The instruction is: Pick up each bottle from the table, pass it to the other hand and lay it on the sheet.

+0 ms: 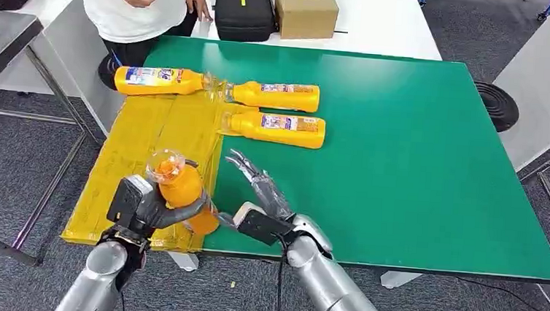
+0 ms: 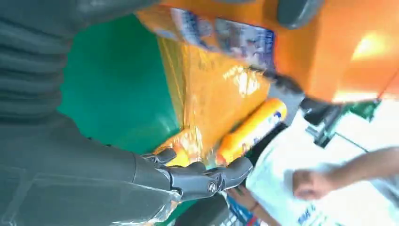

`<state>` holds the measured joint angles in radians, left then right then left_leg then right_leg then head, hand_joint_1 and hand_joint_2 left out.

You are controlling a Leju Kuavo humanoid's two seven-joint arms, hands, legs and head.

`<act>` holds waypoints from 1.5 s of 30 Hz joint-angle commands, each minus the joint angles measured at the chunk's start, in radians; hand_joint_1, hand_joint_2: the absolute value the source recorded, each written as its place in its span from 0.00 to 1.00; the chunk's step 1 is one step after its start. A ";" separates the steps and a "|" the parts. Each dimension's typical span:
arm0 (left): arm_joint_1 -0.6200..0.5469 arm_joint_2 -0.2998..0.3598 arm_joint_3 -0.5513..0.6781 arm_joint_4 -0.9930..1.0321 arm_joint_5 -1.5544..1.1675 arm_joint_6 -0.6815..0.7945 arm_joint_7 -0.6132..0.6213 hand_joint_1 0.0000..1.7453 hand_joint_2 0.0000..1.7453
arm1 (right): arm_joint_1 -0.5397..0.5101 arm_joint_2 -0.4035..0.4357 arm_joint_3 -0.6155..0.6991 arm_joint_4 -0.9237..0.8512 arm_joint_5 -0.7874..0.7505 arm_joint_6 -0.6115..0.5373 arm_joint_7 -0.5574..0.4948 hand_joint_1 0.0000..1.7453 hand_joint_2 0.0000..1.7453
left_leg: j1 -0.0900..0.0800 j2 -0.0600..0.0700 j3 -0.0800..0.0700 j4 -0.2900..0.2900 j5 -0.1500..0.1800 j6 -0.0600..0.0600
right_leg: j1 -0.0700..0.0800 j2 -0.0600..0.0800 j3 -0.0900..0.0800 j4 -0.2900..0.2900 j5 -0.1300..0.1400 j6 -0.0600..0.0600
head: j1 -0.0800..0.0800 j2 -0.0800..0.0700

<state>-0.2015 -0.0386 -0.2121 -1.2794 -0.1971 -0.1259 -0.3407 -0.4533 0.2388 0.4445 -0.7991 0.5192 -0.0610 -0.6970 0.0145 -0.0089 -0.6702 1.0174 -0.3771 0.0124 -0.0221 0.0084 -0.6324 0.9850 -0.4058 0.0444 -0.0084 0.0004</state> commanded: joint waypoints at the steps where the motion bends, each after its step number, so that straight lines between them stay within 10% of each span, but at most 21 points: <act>1: -0.124 0.126 0.105 -0.064 -0.040 0.000 0.031 1.00 1.00 | 0.114 -0.089 -0.102 -0.189 -0.026 -0.005 -0.001 0.00 0.00 | 0.001 -0.003 0.003 0.001 -0.002 0.000 | 0.002 -0.004 0.005 0.000 -0.003 -0.003 | 0.000 0.000; 11: -0.352 0.279 0.161 -0.086 0.166 -0.214 0.102 1.00 1.00 | 0.150 -0.085 -0.181 -0.218 -0.028 0.018 -0.001 0.00 0.00 | 0.001 -0.002 -0.002 0.002 0.000 0.000 | 0.002 -0.003 0.000 0.001 -0.001 -0.002 | 0.000 0.000; 16: -0.388 0.323 0.100 -0.096 -0.065 -0.068 0.122 1.00 1.00 | 0.165 -0.085 -0.200 -0.226 -0.023 0.008 0.000 0.00 0.00 | 0.002 -0.002 0.001 0.002 -0.001 0.000 | 0.002 -0.004 0.003 0.001 -0.003 -0.003 | 0.000 0.000; 17: -0.406 0.341 0.050 -0.072 -0.203 -0.026 0.151 1.00 1.00 | 0.174 -0.085 -0.210 -0.235 -0.018 0.006 0.000 0.00 1.00 | 0.001 -0.001 0.000 0.001 -0.001 0.000 | 0.002 -0.002 0.002 0.001 -0.001 -0.002 | -0.001 0.000; 33: -0.450 0.416 -0.460 0.388 -0.775 -0.118 0.102 1.00 1.00 | 0.190 -0.106 -0.236 -0.262 -0.046 0.000 -0.001 0.00 1.00 | -0.001 -0.002 0.004 -0.001 -0.001 0.000 | 0.000 -0.004 0.005 -0.001 -0.003 -0.002 | 0.000 0.000; 45: -0.465 0.408 -0.490 0.412 -0.762 -0.105 0.106 1.00 1.00 | 0.190 -0.108 -0.233 -0.262 -0.049 -0.002 -0.001 0.00 1.00 | 0.000 -0.001 0.002 0.000 -0.001 0.000 | 0.001 -0.002 0.003 0.000 -0.002 -0.002 | 0.000 0.000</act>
<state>-0.5886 0.3689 -0.6005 -0.9731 -0.9632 -0.2258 -0.2357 -0.2489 0.1476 0.2293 -1.0761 0.4734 -0.0603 -0.6970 0.0142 -0.0080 -0.6718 1.0174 -0.3768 0.0124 -0.0226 0.0092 -0.6341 0.9851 -0.4058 0.0443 -0.0084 0.0004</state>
